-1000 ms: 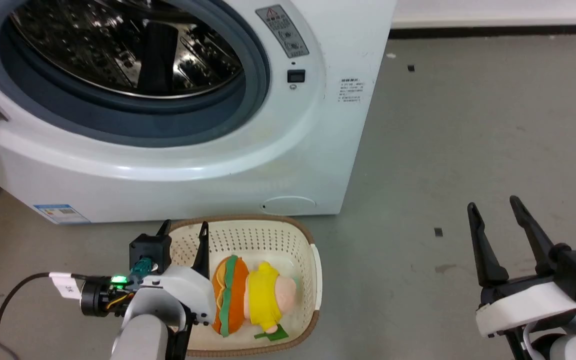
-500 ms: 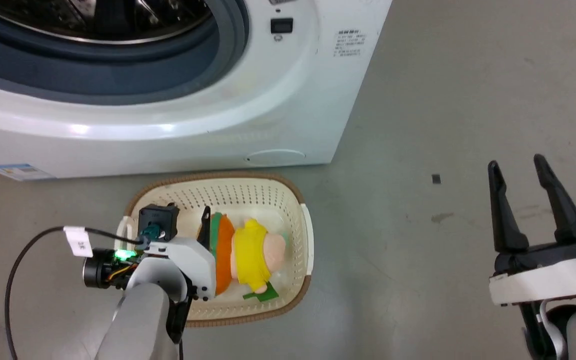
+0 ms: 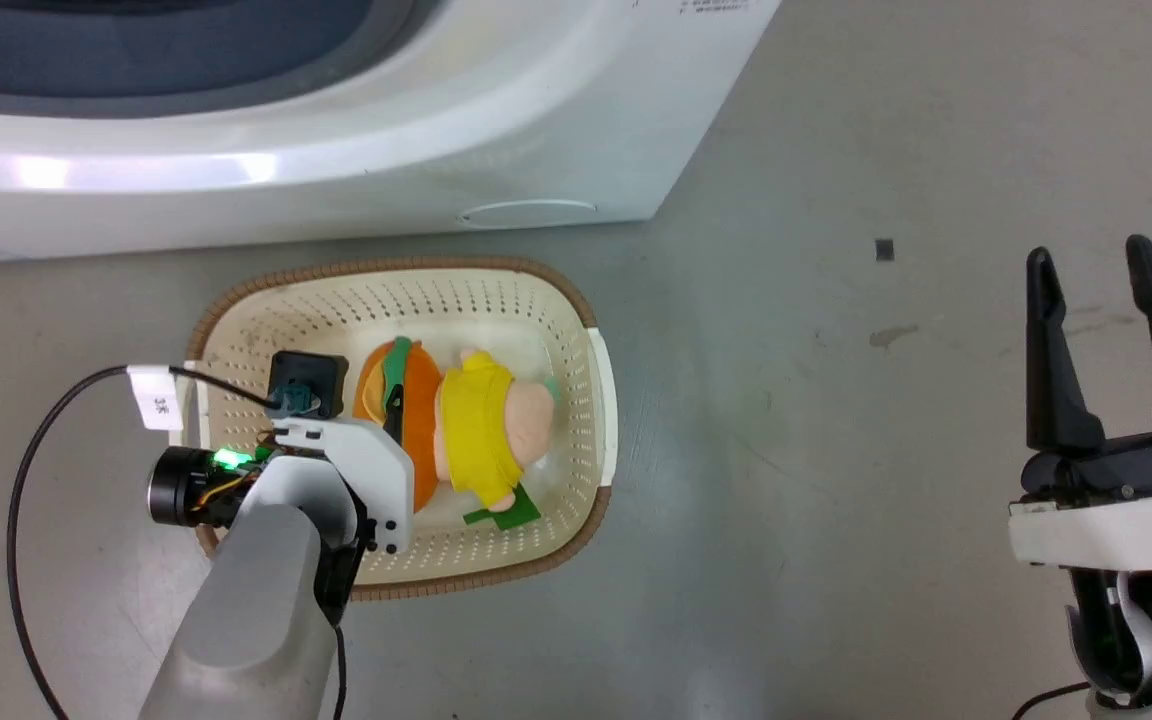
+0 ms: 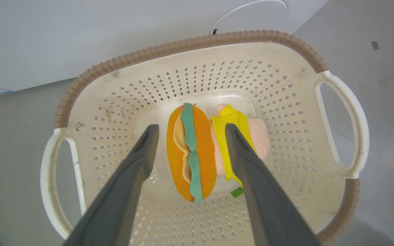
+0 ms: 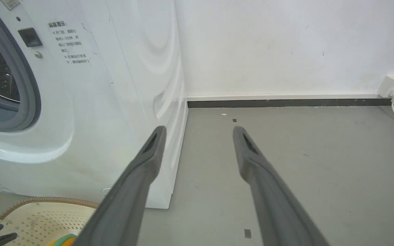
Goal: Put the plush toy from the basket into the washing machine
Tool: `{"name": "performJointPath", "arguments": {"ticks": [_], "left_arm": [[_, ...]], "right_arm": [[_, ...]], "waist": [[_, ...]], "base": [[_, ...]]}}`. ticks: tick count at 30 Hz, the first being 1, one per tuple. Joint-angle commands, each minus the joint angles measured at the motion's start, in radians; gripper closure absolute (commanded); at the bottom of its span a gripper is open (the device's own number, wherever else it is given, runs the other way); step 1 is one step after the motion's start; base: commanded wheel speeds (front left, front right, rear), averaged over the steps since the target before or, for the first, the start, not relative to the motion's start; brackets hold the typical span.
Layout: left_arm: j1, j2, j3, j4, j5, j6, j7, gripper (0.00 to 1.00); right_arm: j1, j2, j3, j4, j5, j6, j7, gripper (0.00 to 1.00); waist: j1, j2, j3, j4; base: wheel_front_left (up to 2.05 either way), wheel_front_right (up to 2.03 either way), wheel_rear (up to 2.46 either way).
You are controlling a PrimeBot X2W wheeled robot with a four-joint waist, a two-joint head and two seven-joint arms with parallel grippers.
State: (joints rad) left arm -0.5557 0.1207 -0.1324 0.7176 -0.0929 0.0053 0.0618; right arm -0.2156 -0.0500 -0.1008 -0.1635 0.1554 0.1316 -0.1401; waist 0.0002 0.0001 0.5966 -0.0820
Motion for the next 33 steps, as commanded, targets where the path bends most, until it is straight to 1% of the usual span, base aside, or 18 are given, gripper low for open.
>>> {"name": "performJointPath", "arguments": {"ticks": [1, 5, 14, 33], "left_arm": [[-0.037, 0.012, -0.010, 0.032, -0.010, -0.008, 0.016, 0.00], [-0.076, 0.020, -0.020, 0.074, -0.019, -0.014, 0.047, 0.00], [-0.165, 0.034, -0.037, 0.166, -0.049, -0.021, 0.082, 0.00], [-0.326, 0.057, -0.091, 0.351, -0.090, 0.003, 0.073, 0.00]], "right_arm": [[-0.027, 0.000, -0.007, -0.013, 0.011, -0.001, -0.012, 0.00], [-0.041, 0.000, -0.010, -0.025, 0.019, -0.001, -0.021, 0.00], [-0.069, 0.000, -0.023, -0.054, 0.035, -0.001, -0.039, 0.00], [-0.127, 0.000, -0.038, -0.107, 0.060, -0.001, -0.077, 0.00]], "waist": [[-0.0002, -0.0001, 0.037, -0.006], [-0.0002, -0.0001, 0.081, -0.012], [-0.0002, -0.0001, 0.174, -0.020], [-0.0002, -0.0001, 0.338, -0.031]], "base": [[0.00, 0.00, 0.00], [0.00, 0.00, 0.00], [0.00, 0.00, 0.00], [0.00, 0.00, 0.00]]}}
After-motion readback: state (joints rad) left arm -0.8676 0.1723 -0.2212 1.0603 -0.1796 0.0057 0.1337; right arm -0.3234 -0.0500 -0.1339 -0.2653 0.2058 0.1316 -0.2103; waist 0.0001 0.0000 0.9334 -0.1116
